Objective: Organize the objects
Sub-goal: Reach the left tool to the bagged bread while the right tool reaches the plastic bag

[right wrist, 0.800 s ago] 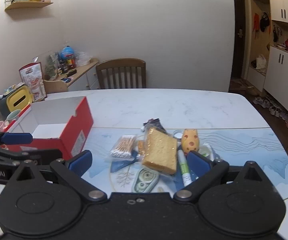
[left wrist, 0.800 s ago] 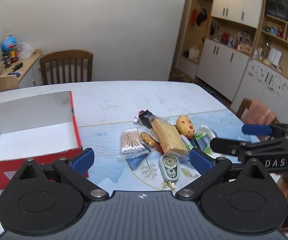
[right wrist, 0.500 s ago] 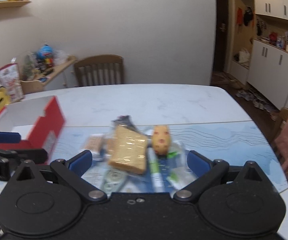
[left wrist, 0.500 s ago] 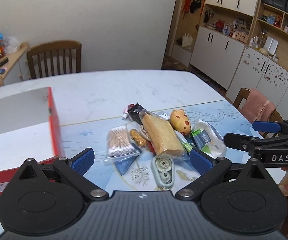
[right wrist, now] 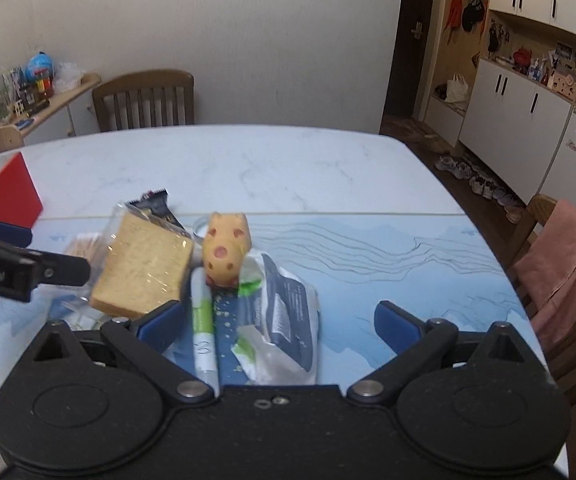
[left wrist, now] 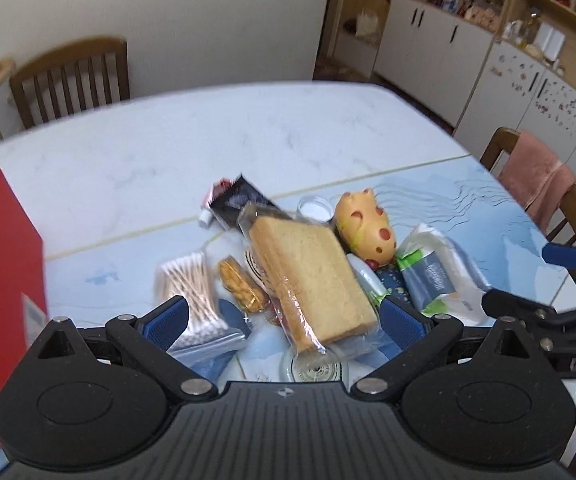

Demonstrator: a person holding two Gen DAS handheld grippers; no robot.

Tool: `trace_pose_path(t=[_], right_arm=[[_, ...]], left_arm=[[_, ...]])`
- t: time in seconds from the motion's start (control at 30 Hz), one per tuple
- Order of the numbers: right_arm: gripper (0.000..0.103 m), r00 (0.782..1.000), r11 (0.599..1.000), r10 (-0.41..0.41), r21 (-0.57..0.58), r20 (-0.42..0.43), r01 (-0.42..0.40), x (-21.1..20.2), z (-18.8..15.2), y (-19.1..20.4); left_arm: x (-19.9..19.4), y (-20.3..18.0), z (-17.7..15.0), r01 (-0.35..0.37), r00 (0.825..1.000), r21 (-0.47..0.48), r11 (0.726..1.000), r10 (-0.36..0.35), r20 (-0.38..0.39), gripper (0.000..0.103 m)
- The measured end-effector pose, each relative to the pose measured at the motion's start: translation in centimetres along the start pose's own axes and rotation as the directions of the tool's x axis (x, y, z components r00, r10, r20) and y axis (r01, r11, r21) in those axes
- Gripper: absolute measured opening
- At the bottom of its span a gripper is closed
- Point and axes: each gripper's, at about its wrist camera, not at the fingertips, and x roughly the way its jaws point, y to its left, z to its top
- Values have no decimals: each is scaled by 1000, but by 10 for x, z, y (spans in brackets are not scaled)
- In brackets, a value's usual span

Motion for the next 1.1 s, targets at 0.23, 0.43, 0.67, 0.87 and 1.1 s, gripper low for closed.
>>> trace_pose_path(t=[0.23, 0.43, 0.67, 0.87, 1.1], right_arm=[[101, 999, 1000, 5, 4, -53, -4, 32, -3, -6], [100, 997, 1000, 5, 26, -81, -3, 52, -5, -10], [71, 994, 999, 21, 42, -104, -17, 61, -4, -11], [56, 992, 999, 29, 47, -120, -24, 64, -3, -10], [33, 993, 998, 24, 54, -114, -18, 59, -2, -8]], left_arm=[[40, 1, 8, 12, 997, -54, 998, -16, -76, 101], [53, -3, 9, 38, 995, -50, 998, -42, -88, 97], [59, -11, 9, 75, 991, -20, 997, -77, -106, 69], [58, -9, 8, 81, 991, -39, 996, -84, -99, 53], [49, -9, 9, 82, 994, -27, 996, -84, -70, 39]])
